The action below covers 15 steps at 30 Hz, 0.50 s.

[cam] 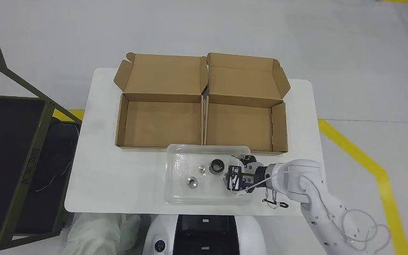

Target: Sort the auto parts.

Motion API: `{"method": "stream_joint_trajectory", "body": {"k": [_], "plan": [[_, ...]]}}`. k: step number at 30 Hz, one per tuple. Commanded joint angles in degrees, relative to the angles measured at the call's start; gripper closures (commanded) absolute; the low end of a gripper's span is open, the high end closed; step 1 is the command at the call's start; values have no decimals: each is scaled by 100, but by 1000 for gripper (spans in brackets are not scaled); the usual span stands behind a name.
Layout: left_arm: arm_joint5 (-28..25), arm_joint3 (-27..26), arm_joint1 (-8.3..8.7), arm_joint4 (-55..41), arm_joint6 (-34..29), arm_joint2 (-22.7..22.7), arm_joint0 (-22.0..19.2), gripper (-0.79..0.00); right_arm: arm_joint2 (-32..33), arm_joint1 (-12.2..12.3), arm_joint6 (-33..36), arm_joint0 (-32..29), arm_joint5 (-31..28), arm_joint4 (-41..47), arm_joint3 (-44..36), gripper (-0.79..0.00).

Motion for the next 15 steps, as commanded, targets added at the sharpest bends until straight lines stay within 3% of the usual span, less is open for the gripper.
{"method": "stream_joint_trajectory", "body": {"k": [1, 5, 15], "plan": [[0, 0, 0, 0, 0, 0, 0, -785, -42, 5, 34, 48, 29, 19, 38, -760], [0, 0, 0, 0, 0, 0, 0, -785, -125, 16, 96, 133, 78, 30, 112, -702], [0, 0, 0, 0, 0, 0, 0, -785, -398, 42, 362, 296, 94, 29, 252, -668]]}}
